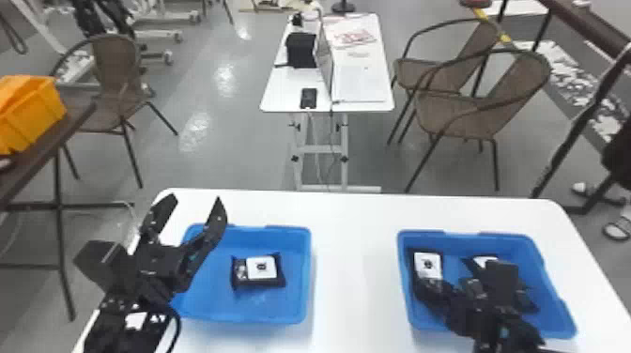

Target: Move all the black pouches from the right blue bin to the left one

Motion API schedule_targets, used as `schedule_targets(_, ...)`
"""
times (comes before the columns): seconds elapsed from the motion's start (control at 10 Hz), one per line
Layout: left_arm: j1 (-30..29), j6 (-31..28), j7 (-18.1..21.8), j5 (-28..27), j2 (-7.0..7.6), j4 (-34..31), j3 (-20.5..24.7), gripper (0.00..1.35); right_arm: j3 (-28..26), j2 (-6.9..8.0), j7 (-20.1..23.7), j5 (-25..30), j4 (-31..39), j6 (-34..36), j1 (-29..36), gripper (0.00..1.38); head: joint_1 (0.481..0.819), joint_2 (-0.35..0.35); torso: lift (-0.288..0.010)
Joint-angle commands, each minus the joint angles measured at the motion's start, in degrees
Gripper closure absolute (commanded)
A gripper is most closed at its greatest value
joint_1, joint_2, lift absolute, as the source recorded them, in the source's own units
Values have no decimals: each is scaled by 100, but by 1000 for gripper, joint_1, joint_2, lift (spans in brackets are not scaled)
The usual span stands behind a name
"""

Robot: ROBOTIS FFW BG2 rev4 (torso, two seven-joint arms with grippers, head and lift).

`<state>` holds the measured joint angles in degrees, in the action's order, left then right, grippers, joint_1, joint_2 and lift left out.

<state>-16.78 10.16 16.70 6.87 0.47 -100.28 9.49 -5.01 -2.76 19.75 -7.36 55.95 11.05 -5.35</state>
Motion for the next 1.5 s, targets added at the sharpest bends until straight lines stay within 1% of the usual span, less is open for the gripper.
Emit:
schedule_targets(0.0, 0, 3, 0, 33, -12, 8, 1, 331, 0, 4, -6, -187, 364, -16, 227, 1274, 695, 54, 0)
schedule_targets(0.1, 8, 12, 0, 42, -29, 8, 9, 331, -9, 4, -6, -266, 672, 20, 429, 1274, 695, 55, 0)
schedule_targets(0.2, 17, 12, 0, 51, -29, -1, -8, 331, -18, -31, -6, -398, 1085, 90, 676, 1274, 695, 56, 0)
schedule_targets(0.3, 44, -14, 0, 86, -29, -1, -26, 331, -9, -84, 20, -617, 1797, 301, 1027, 1274, 695, 54, 0)
schedule_targets(0.4, 44, -58, 0, 139, -29, -1, -43, 331, -9, -154, 82, -635, 2623, 564, 1361, 1274, 695, 52, 0)
schedule_targets(0.5, 44, -93, 0, 200, -29, -18, -52, 331, -9, -225, 284, -626, 3282, 758, 1537, 1274, 695, 51, 0)
schedule_targets(0.6, 52, -137, 0, 279, -29, -71, -52, 325, 52, -286, 556, -582, 3721, 916, 1493, 1274, 695, 55, 0)
schedule_targets(0.7, 70, -260, 0, 332, -29, -150, -52, 329, 176, -295, 829, -415, 3959, 978, 1238, 1274, 695, 66, 0)
schedule_targets(0.9, 158, -717, 0, 490, -12, -387, -96, 329, 641, -295, 1418, -116, 3941, 978, 517, 1274, 695, 108, 0)
schedule_targets(1.0, 219, -1007, 44, 648, 23, -510, -105, 329, 958, -304, 1585, -81, 3774, 925, 166, 1274, 695, 123, 0)
schedule_targets(1.1, 316, -1341, 141, 974, 85, -581, -131, 329, 1292, -321, 1637, -134, 3563, 828, -124, 1274, 695, 147, 0)
schedule_targets(1.3, 580, -2088, 457, 1501, 225, -686, -158, 329, 2039, -436, 1629, -512, 3150, 652, -652, 1274, 695, 190, 0)
schedule_targets(1.4, 694, -2361, 598, 1782, 261, -695, -175, 329, 2373, -453, 1637, -679, 2966, 591, -871, 1274, 695, 207, 0)
